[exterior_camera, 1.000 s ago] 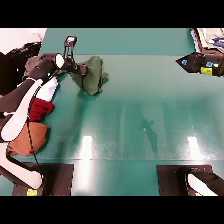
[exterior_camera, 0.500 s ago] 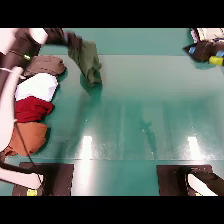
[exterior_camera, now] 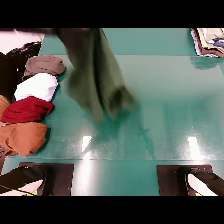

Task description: Fold the shirts.

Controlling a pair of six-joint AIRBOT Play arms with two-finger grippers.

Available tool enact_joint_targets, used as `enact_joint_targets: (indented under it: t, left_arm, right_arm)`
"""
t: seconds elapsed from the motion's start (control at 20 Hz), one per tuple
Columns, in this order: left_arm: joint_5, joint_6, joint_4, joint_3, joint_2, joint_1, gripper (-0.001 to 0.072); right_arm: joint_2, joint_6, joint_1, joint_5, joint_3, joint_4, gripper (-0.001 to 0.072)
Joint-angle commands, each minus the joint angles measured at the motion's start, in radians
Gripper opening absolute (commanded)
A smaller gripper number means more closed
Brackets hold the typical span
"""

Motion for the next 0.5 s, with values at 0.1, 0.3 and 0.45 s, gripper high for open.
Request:
enact_joint_targets:
  t: [0.1, 0.3, 0.45]
  left_arm:
    - [-0.093, -0.034, -0.055, -0.355, -0.019, -0.097, 0.0078]
    - [-0.013, -0.102, -0.067, -0.505, -0.028, -0.060, 0.0525]
    - [-0.039, -0.120, -0.065, -0.502, 0.032, 0.079, 0.0525]
  right_arm:
    - [0.000, 0.001, 0.000, 0.191, 0.039, -0.016, 0.0019]
    - [0.000, 0.001, 0.000, 0.248, 0.039, -0.016, 0.0019]
    - [0.000, 0.001, 0.000, 0.248, 0.039, -0.016, 0.0019]
